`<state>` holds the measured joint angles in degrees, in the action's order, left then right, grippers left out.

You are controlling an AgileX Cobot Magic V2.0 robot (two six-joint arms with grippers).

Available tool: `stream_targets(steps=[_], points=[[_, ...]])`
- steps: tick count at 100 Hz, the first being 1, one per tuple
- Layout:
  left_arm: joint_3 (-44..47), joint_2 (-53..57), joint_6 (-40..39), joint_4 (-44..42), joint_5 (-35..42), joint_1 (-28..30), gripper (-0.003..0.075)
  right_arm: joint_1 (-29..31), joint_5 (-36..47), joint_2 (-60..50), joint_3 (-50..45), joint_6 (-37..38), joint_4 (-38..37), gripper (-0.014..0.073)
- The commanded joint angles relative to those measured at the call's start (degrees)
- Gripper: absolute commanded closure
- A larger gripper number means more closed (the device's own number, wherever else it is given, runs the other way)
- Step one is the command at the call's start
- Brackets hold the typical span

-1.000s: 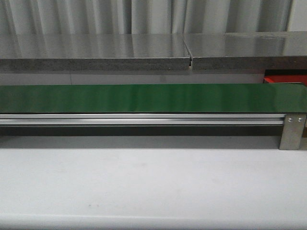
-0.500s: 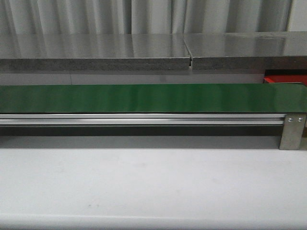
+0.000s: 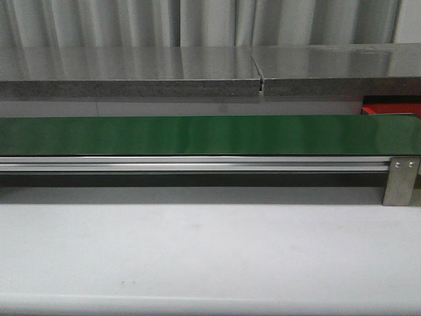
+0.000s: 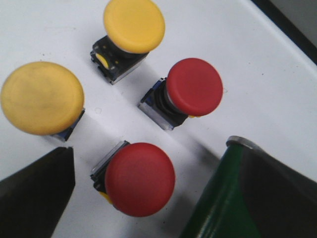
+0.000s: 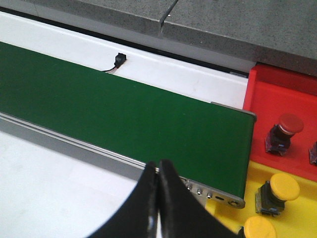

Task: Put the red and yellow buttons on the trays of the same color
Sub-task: 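Move the left gripper over the red buttons beside the belt, then lower the left gripper onto a red button and grasp it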

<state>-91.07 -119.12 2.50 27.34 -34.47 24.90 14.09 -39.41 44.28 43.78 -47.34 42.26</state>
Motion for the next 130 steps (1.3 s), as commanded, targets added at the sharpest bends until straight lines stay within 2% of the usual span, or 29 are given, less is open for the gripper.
stream_targets(steps=[1,38,46,67,100,121,130], points=[[-1.65,1.88,-0.75,1.64,2.01,0.15,0.0069,-0.02,2.36,-0.53,1.51,-0.38,1.33,0.0701],[-1.65,0.50,-0.75,1.79,3.14,0.15,0.0069,-0.02,2.42,-0.53,1.51,-0.38,1.33,0.0701],[-1.65,0.50,-0.75,1.79,3.14,0.15,0.0089,-0.02,2.42,-0.53,1.51,-0.38,1.33,0.0701],[-1.65,0.50,-0.75,1.79,3.14,0.15,0.0242,-0.02,2.42,-0.53,1.51,-0.38,1.33,0.0701],[-1.65,0.50,-0.75,1.79,2.84,0.15,0.0608,-0.02,2.42,-0.53,1.51,-0.38,1.33,0.0701],[-4.03,1.30,-0.75,1.79,-2.01,0.15,0.0740,-0.02,2.42,-0.53,1.51,-0.38,1.33,0.0701],[-4.91,3.17,-0.54,1.79,-2.55,0.15,0.0741,-0.02,2.42,-0.53,1.51,-0.38,1.33,0.0701]])
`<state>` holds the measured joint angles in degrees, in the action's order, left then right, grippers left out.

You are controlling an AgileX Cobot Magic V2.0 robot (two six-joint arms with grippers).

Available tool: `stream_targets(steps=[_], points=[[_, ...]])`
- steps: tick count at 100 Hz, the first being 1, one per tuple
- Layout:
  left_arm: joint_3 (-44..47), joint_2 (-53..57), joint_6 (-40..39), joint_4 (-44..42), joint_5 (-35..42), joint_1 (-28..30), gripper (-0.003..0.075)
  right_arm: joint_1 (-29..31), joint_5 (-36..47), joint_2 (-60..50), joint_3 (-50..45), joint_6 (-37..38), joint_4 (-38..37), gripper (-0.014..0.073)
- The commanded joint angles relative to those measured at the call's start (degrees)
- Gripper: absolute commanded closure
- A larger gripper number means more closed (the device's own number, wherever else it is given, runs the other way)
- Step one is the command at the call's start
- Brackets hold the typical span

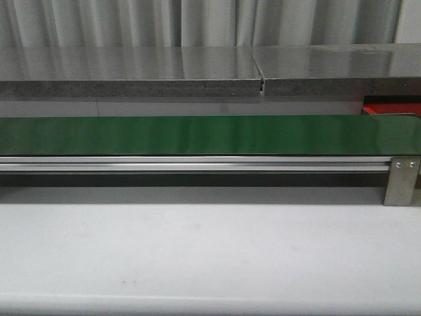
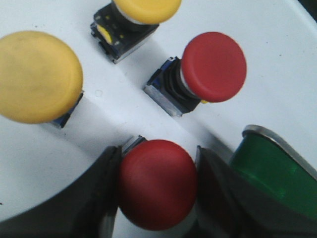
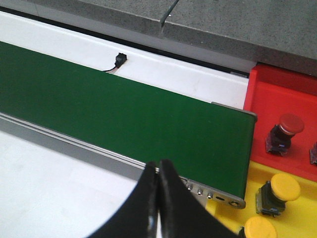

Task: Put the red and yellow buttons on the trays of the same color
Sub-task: 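Lower the left gripper onto a red button and grasp it, then carry the red button onto the belt and open the left gripper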

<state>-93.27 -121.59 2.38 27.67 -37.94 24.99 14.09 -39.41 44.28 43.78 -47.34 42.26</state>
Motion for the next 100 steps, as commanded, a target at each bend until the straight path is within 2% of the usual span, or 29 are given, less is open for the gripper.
stream_targets(steps=[1,26,58,100], points=[[-2.68,5.84,-0.44,1.47,0.92,0.06,0.0741,-0.02,2.42,-0.53,1.51,-0.38,1.33,0.0701],[-2.83,14.83,-0.01,-0.62,0.07,0.06,0.0741,-0.02,2.42,-0.53,1.51,-0.38,1.33,0.0701],[-2.47,20.10,4.40,-0.46,-7.70,-1.17,0.0741,-0.02,2.42,-0.53,1.51,-0.38,1.33,0.0701],[5.46,20.10,7.46,-0.77,-1.95,-8.75,0.0741,-0.02,2.42,-0.53,1.51,-0.38,1.33,0.0701]])
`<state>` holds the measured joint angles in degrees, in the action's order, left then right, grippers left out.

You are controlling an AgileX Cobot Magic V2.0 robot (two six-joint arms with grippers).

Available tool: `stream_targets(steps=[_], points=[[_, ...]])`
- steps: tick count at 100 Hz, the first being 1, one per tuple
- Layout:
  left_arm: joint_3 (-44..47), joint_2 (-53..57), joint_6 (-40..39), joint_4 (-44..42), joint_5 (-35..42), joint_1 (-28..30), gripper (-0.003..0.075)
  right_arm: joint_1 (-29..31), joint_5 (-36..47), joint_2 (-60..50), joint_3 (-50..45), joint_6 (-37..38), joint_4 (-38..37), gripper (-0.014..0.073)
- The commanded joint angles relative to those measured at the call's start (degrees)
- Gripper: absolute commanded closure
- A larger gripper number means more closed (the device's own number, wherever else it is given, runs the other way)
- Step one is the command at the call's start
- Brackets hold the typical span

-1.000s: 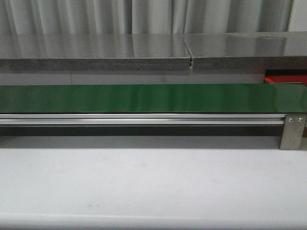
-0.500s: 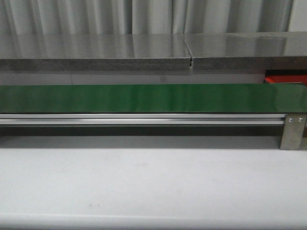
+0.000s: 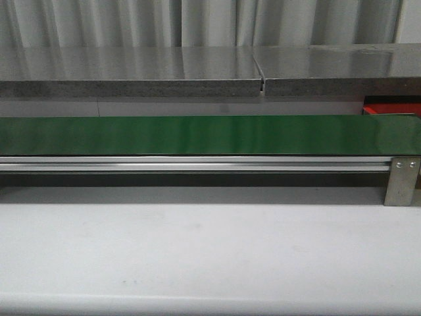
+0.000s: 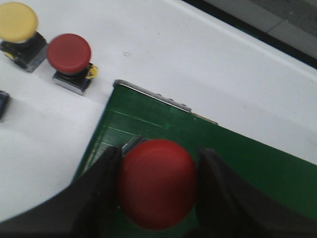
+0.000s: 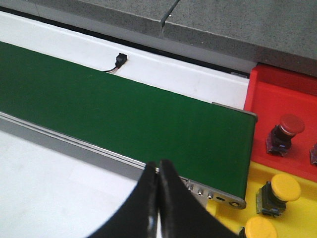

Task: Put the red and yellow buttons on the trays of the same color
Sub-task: 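Carry the red button onto the belt and open the left gripper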

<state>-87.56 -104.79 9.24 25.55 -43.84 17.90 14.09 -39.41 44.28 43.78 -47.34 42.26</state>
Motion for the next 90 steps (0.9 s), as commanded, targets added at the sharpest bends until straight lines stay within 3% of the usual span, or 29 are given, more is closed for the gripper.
stream_targets(steps=[1,54,63,80,90], points=[[-0.14,3.30,0.60,1.32,4.11,-1.78,0.0741,-0.02,2.42,-0.53,1.51,-0.38,1.33,0.0701],[2.41,1.31,0.60,-1.81,3.30,-2.73,0.0716,-0.02,2.42,-0.53,1.51,-0.38,1.33,0.0701],[2.41,1.31,0.63,-1.81,3.06,-2.73,0.0592,-0.02,2.42,-0.53,1.51,-0.38,1.33,0.0701],[2.41,1.31,0.63,-1.81,2.20,-2.73,0.0164,-0.02,2.42,-0.53,1.51,-0.38,1.33,0.0701],[2.41,1.31,0.63,-1.54,1.95,-2.73,0.0027,-0.02,2.42,-0.53,1.51,-0.38,1.33,0.0701]])
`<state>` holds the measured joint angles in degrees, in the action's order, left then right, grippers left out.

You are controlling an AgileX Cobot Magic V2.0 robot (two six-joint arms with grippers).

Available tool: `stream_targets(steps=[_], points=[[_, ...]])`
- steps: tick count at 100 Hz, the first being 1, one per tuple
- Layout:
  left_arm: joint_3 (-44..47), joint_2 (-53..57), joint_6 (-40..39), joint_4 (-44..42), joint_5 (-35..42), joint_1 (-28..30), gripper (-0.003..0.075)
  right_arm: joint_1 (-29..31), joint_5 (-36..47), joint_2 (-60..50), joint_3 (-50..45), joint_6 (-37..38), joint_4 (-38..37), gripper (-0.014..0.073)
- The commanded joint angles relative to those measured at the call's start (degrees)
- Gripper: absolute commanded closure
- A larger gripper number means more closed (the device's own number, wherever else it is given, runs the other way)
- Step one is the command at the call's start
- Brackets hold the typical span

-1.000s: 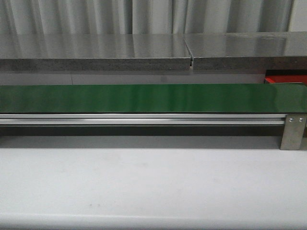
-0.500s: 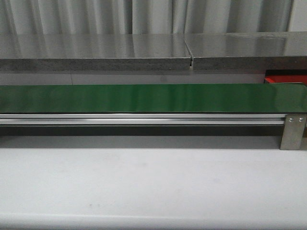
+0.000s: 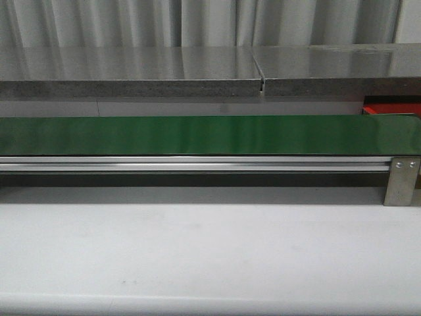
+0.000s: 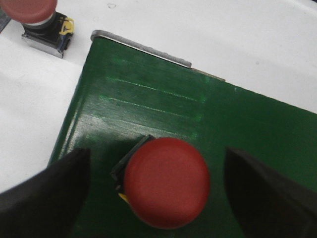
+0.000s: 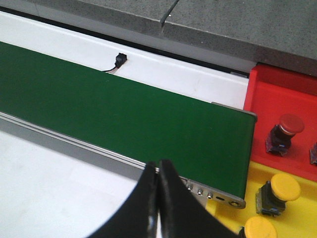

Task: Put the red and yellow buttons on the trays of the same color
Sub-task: 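Carry the red button onto the belt and open the left gripper, then move the left gripper down over a yellow button beside the belt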

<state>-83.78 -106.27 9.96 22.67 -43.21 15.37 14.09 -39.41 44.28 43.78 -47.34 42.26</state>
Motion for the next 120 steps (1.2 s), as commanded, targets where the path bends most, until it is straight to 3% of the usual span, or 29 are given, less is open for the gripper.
stream_targets(steps=[1,26,51,90,120], points=[[-1.37,2.79,-0.09,1.48,1.33,-0.20,0.0024,-0.02,2.42,-0.53,1.51,-0.38,1.33,0.0701],[-6.01,2.91,-0.09,1.99,-2.69,0.18,0.0063,-0.02,2.42,-0.53,1.51,-0.38,1.33,0.0701],[-11.26,2.91,-0.09,0.95,-3.72,4.74,0.0063,-0.02,2.42,-0.53,1.51,-0.38,1.33,0.0701],[-11.72,-0.13,-0.57,0.95,0.74,16.02,0.0063,-0.02,2.42,-0.53,1.51,-0.38,1.33,0.0701],[-12.35,-6.28,-0.57,1.06,2.66,17.10,0.0063,-0.02,2.42,-0.53,1.51,-0.38,1.33,0.0701]])
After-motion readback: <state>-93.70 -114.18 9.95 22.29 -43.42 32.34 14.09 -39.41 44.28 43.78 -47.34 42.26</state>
